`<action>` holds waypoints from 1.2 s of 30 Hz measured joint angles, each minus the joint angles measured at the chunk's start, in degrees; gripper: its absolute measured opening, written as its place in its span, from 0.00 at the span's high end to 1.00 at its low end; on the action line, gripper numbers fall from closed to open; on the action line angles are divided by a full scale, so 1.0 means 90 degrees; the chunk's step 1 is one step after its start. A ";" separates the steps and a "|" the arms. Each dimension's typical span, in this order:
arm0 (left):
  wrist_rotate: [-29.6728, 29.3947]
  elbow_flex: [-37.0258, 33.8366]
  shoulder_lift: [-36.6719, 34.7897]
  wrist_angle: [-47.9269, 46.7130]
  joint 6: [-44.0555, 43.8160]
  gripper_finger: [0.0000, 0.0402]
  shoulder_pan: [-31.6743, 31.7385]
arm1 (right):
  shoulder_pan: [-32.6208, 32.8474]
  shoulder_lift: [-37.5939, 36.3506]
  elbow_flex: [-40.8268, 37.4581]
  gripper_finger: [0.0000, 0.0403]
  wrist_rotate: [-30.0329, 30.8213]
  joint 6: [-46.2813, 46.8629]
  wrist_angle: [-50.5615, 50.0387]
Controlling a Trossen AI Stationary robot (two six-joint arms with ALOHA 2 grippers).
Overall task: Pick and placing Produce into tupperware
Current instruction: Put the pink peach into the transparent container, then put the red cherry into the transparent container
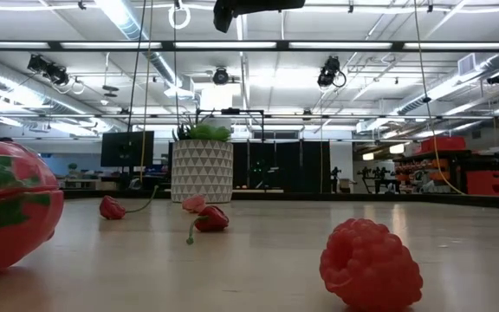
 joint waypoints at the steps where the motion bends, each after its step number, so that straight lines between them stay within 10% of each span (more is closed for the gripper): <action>1: -0.0001 0.0000 0.0000 0.0000 0.0000 0.73 0.0000 | 0.0000 0.0000 0.0000 0.60 -0.0001 -0.0035 -0.0002; 11: 0.0000 0.0000 0.0000 0.0001 0.0000 0.73 0.0000 | -0.0288 0.0000 0.0000 0.54 0.0496 -0.0344 0.0542; 27: -0.0001 0.0000 0.0000 0.0016 0.0041 0.73 0.0000 | -0.2276 0.0120 0.0000 0.55 0.3751 -0.6307 0.2863; 36: -0.0225 -0.0002 -0.0095 0.0504 0.0634 0.73 0.0000 | -0.4206 0.1784 0.0002 0.55 0.2426 -0.8902 0.5940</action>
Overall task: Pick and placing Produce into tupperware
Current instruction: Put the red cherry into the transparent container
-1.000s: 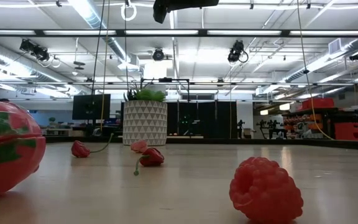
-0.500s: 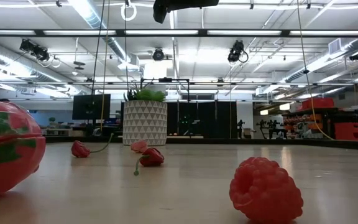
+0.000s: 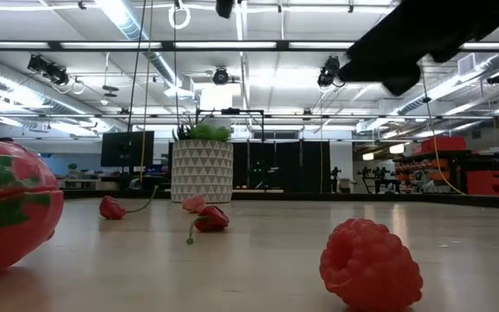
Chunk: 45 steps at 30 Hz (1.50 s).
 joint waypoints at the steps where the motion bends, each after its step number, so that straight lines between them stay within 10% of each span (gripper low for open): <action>1: -0.0205 0.0000 -0.0068 0.0015 0.0109 0.73 0.0000 | -0.0158 0.0226 0.0000 0.55 -0.0034 -0.0185 0.0294; 11: -0.2087 0.0007 -0.1636 -0.1757 0.0718 0.73 -0.0335 | -0.1353 0.1953 0.0053 0.55 -0.0914 -0.0720 0.2269; 22: -0.2000 0.0002 -0.2193 -0.7628 -0.5263 0.73 -0.1505 | -0.1695 0.2097 0.0988 0.55 -0.1208 -0.0734 0.1989; 35: -0.2226 0.0000 0.0682 -0.7059 -0.6666 0.73 -0.1960 | -0.1517 0.2083 0.1236 0.56 -0.1263 0.0093 0.0629; 45: -0.1909 0.0004 0.1404 -0.6155 -0.6919 0.73 -0.1428 | -0.1278 0.2083 0.1236 0.58 -0.1243 0.0181 -0.0862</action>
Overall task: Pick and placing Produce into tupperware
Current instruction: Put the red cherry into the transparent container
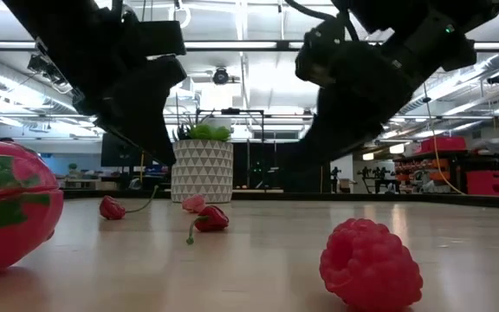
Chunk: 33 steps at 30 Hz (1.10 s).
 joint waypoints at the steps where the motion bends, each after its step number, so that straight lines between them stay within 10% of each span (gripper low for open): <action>1: 0.0020 -0.0002 -0.0002 0.0052 -0.0003 0.73 -0.0002 | 0.0014 0.0000 0.0000 0.58 0.0003 0.0000 -0.0088; 26: 0.0152 -0.0004 0.0796 -0.0190 -0.1166 0.73 0.0095 | 0.0114 -0.0005 -0.0002 0.58 0.0007 0.0112 -0.0476; 33: 0.0142 -0.0002 0.0826 -0.0197 -0.0919 0.88 0.0252 | 0.0114 -0.0005 -0.0002 0.58 0.0005 0.0114 -0.0465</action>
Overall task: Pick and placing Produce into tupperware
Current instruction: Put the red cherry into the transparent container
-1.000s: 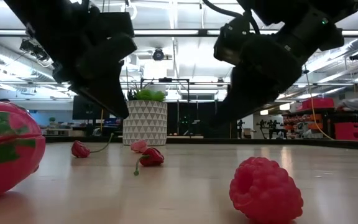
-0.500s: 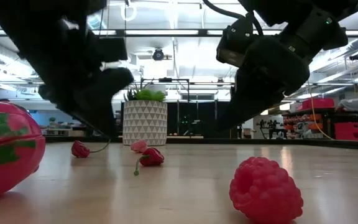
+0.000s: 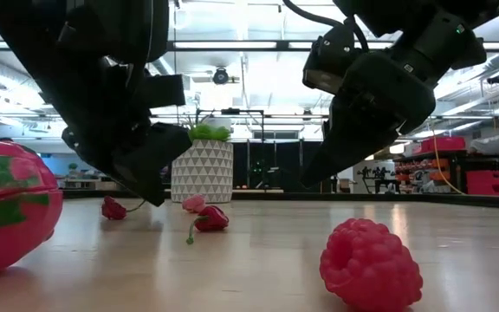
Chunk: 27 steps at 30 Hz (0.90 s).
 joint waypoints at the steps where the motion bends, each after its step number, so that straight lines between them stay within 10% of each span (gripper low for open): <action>1: 0.0002 0.0000 0.0000 0.0009 0.0065 0.93 0.0018 | 0.0000 0.0000 0.0000 0.58 0.0002 0.0000 0.0004; 16: -0.1212 0.0000 -0.0819 0.0810 0.0392 0.99 -0.0060 | 0.0022 -0.0268 -0.0002 0.58 -0.0001 0.0049 0.0003; 27: -0.2458 0.0002 -0.1511 0.3788 0.3653 0.98 -0.0227 | 0.0711 -0.1075 0.0000 0.58 -0.0327 -0.1503 0.1983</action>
